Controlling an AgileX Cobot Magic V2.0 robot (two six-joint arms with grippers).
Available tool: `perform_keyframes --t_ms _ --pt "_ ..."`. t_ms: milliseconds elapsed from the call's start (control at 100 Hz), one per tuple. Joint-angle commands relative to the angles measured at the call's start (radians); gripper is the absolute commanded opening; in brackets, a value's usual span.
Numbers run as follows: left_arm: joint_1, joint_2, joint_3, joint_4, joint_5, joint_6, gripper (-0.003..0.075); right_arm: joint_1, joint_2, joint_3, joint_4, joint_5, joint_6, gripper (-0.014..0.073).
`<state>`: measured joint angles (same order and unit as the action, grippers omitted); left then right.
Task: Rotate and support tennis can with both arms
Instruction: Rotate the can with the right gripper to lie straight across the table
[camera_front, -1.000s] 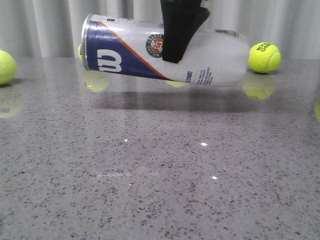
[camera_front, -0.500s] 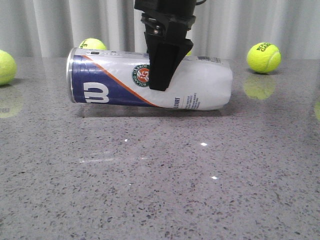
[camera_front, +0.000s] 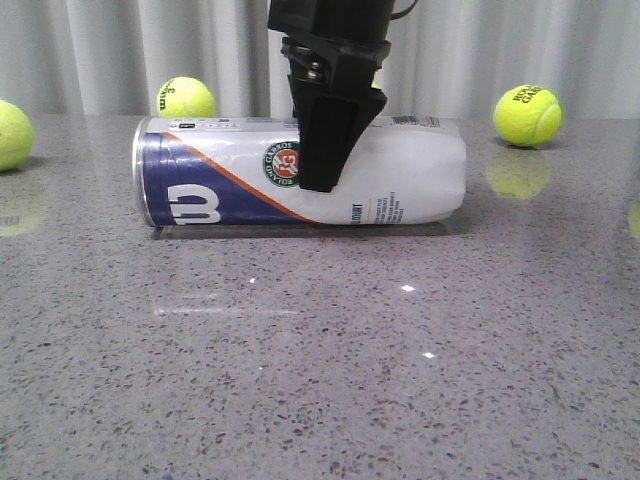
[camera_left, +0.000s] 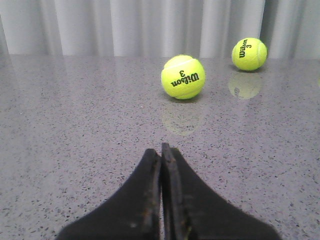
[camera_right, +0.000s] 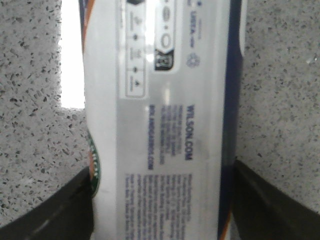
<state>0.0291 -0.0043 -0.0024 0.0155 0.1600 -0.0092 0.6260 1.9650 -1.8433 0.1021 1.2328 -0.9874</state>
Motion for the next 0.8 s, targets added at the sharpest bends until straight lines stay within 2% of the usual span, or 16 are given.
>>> perform_keyframes --t_ms 0,70,130,490,790 --pt "0.002 -0.039 0.047 -0.003 -0.072 -0.009 -0.002 0.001 -0.055 -0.015 0.009 0.024 0.001 0.0567" --pt "0.002 -0.039 0.047 -0.003 -0.072 -0.009 -0.002 0.001 -0.055 -0.015 0.01 0.024 0.021 0.063" --pt "0.002 -0.039 0.047 -0.003 -0.072 -0.009 -0.0021 0.001 -0.055 -0.015 0.01 0.029 0.036 0.0652" --pt "0.002 -0.039 0.047 -0.003 -0.072 -0.009 -0.002 0.001 -0.067 -0.018 0.01 0.026 0.041 0.0649" --pt "0.002 -0.039 0.047 -0.003 -0.072 -0.009 -0.0021 0.001 -0.168 -0.02 -0.002 0.01 0.043 0.0649"
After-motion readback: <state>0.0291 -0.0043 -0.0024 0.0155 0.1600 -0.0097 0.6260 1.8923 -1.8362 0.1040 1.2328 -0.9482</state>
